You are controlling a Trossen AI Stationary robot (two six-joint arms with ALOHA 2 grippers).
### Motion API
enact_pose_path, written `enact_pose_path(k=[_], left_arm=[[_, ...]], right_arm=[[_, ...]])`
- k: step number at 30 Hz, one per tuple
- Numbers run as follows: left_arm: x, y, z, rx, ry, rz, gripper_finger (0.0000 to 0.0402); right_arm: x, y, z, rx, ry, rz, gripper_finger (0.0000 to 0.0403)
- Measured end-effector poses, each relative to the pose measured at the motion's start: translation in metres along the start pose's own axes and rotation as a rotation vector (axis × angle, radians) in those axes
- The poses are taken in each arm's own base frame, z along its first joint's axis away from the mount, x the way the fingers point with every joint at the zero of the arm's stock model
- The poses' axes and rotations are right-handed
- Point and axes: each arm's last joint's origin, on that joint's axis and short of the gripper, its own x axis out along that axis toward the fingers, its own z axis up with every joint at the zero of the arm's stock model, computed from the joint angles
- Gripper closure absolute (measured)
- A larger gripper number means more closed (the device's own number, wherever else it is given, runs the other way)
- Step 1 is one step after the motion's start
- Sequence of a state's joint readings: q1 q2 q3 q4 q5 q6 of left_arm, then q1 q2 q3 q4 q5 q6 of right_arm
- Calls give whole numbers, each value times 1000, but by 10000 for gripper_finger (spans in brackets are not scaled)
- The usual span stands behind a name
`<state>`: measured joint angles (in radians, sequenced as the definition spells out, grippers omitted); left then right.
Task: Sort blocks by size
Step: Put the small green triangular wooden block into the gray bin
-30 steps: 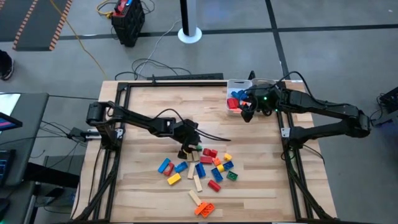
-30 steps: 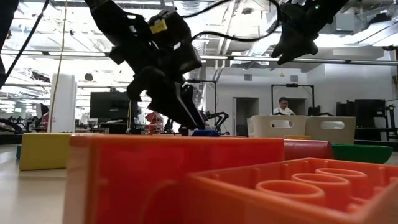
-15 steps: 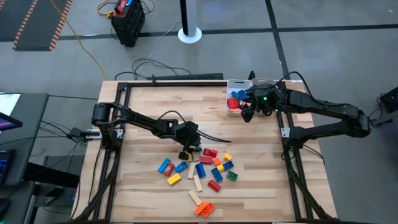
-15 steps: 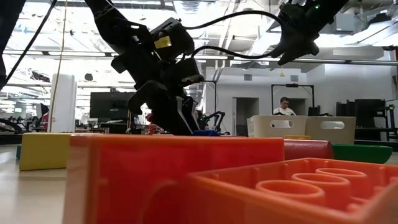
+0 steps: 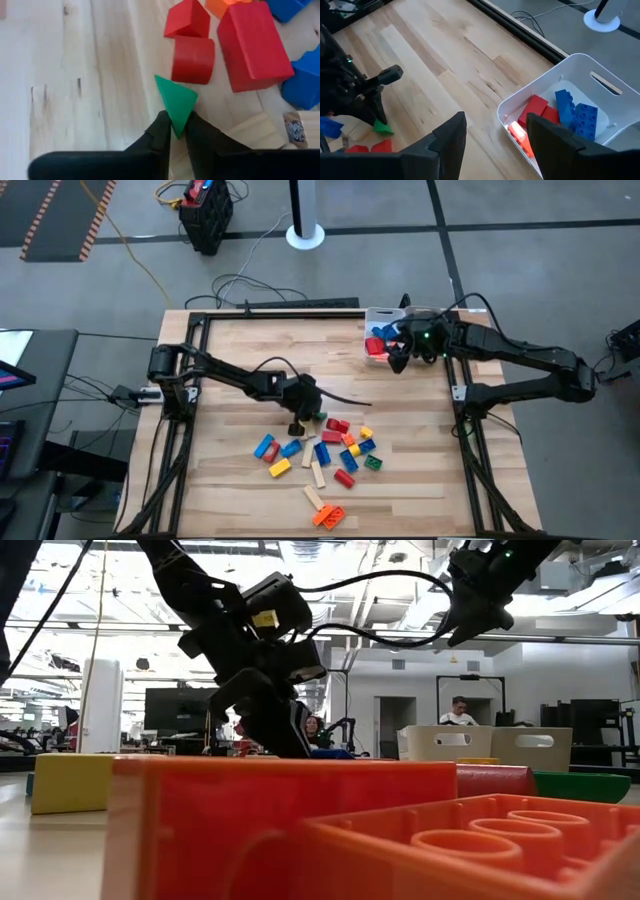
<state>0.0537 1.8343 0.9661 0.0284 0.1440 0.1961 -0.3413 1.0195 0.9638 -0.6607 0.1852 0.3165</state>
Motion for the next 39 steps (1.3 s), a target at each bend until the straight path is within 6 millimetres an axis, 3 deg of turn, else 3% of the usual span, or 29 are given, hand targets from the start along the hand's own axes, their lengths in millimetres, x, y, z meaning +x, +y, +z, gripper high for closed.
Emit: enact_pose_path(k=[7, 17, 24, 30, 33, 39], left_arm=[[-2, 10, 5, -70, -16, 21, 376], [-18, 43, 45, -99, -153, 95, 377], [-31, 63, 67, -186, -260, 131, 377], [-40, 71, 83, -257, -401, 89, 377], [-45, 73, 92, -296, -491, 30, 377], [-53, 76, 104, -356, -637, -19, 377]], right_arm=[[0, -4, -2, 1, 31, -22, 168], [2, -2, -8, 17, 71, 20, 168], [-3, -10, -29, 80, 42, 41, 168], [-1, -5, -41, 139, -79, 245, 168], [-3, 2, -36, 132, -222, 386, 168], [-6, 12, -25, 69, -391, 473, 167]])
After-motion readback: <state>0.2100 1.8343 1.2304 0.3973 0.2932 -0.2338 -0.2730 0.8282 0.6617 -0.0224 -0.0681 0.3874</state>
